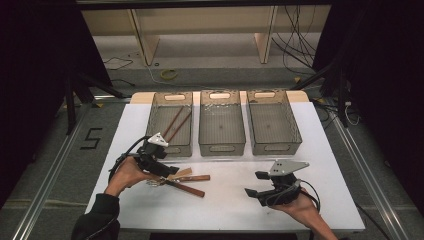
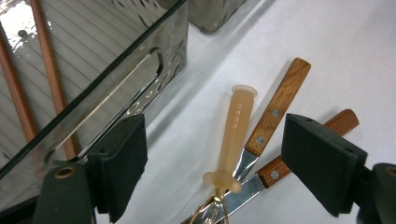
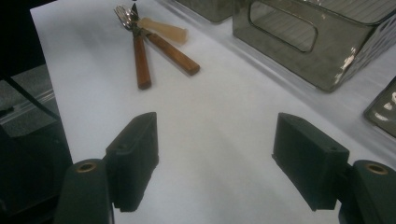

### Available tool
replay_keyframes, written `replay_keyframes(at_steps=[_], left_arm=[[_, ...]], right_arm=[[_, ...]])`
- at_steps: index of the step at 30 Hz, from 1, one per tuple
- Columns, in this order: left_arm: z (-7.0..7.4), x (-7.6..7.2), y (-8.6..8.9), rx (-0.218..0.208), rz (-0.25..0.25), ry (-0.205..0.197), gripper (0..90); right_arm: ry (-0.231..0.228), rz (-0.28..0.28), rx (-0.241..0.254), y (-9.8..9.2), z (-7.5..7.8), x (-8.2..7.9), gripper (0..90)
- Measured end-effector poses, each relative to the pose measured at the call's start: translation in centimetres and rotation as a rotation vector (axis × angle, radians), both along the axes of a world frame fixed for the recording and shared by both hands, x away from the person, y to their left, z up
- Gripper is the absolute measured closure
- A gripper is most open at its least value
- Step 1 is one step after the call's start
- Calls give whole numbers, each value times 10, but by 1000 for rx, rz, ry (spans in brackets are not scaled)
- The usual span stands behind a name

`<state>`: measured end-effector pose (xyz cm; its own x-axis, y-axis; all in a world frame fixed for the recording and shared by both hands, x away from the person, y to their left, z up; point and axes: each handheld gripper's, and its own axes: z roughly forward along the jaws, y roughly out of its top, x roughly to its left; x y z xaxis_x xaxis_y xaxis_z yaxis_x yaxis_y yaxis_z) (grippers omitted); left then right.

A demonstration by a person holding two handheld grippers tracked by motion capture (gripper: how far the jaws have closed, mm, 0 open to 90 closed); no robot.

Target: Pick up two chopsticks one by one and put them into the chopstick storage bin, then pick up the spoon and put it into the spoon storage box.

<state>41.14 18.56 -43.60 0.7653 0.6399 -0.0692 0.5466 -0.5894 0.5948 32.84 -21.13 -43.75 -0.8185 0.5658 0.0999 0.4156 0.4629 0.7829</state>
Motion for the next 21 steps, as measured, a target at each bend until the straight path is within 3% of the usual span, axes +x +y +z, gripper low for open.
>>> replay_keyframes(at_steps=[10,21], left_arm=[[-4,1,-5,64,-20,16,225],[-11,4,-8,103,-30,24,223]], right_arm=[[6,-29,31,-7,0,0,313],[11,-37,34,-9,-1,-4,311]])
